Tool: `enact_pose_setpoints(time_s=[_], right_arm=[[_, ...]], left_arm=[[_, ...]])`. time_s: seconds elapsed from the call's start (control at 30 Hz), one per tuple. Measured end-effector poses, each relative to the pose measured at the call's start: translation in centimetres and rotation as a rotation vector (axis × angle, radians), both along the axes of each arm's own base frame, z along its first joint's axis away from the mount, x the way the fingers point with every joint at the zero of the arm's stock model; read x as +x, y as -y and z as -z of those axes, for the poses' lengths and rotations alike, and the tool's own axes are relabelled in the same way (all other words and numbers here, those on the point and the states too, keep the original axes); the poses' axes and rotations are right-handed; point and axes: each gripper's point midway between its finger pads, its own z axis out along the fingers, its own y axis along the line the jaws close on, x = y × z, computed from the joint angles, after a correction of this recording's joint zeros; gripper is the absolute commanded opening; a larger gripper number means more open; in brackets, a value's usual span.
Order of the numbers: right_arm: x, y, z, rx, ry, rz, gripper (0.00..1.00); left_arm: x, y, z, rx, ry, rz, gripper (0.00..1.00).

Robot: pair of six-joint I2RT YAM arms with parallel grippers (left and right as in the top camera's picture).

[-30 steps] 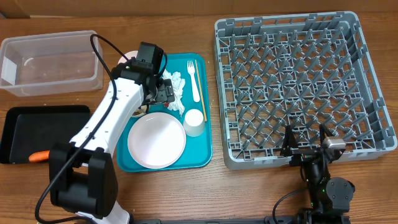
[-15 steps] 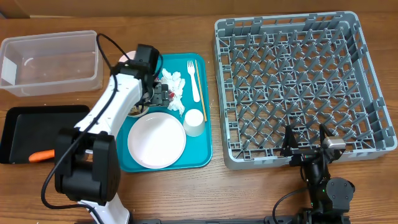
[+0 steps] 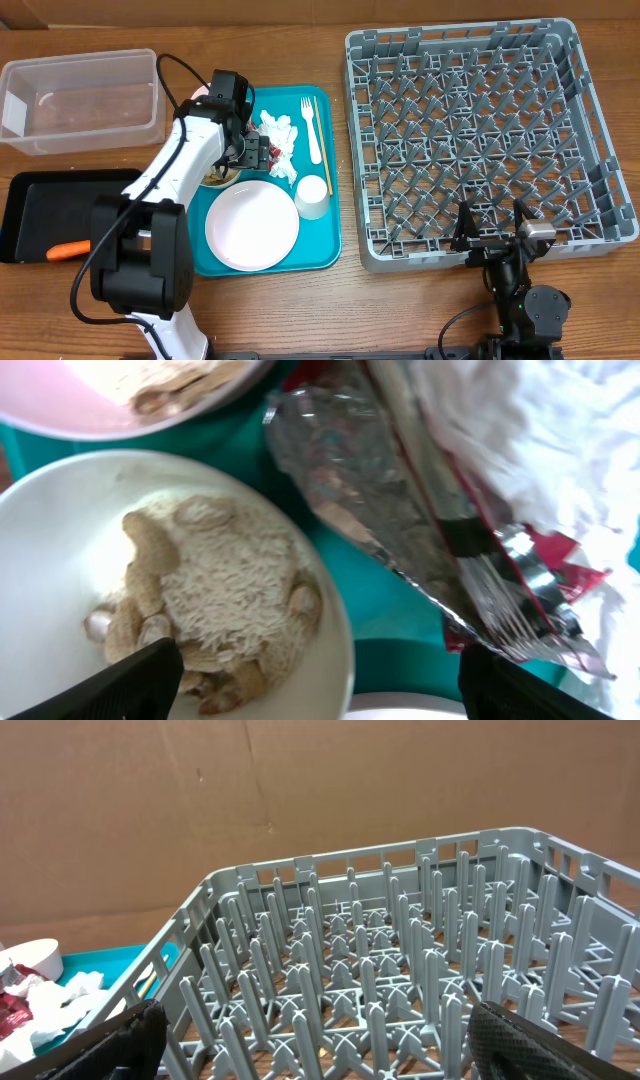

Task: Sort waste into correct bins and load items into the dishwasher rack
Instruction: 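Move the left gripper to the lower white bowl and grasp its rim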

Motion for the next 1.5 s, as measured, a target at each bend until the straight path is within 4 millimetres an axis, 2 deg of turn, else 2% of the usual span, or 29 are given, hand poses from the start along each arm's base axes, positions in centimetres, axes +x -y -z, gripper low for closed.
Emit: enact_pose_setpoints(time_s=[0.2, 0.3, 0.5, 0.63, 0.73, 0.93, 1.13, 1.4, 1.5], right_arm=[[0.0, 0.0, 0.0, 0.0, 0.0, 0.0, 1.0], [0.0, 0.0, 0.0, 0.0, 0.0, 0.0, 1.0], [0.0, 0.0, 0.0, 0.0, 0.0, 0.0, 1.0], [0.0, 0.0, 0.0, 0.0, 0.0, 0.0, 1.0], [0.0, 0.0, 0.0, 0.0, 0.0, 0.0, 1.0], [0.0, 0.0, 0.0, 0.0, 0.0, 0.0, 1.0], [0.0, 0.0, 0.0, 0.001, 0.0, 0.0, 1.0], [0.0, 0.0, 0.0, 0.0, 0.0, 0.0, 1.0], [0.0, 0.0, 0.0, 0.0, 0.0, 0.0, 1.0]], left_arm=[[0.2, 0.4, 0.3, 0.007, 0.014, 0.051, 0.89], [-0.3, 0.3, 0.8, 0.016, -0.004, 0.063, 0.79], [-0.7, -0.2, 1.4, 0.047, -0.02, 0.068, 0.51], [-0.6, -0.3, 1.5, 0.055, -0.02, 0.074, 0.5], [-0.7, -0.3, 1.5, 0.057, -0.021, 0.073, 0.45], [-0.7, -0.4, 1.5, 0.058, -0.023, 0.076, 0.18], [-0.8, -0.2, 1.5, 0.056, -0.024, 0.079, 0.04], [-1.2, -0.1, 1.4, 0.059, -0.045, 0.076, 0.04], [-1.4, -0.2, 0.6, 0.057, -0.064, 0.058, 0.04]])
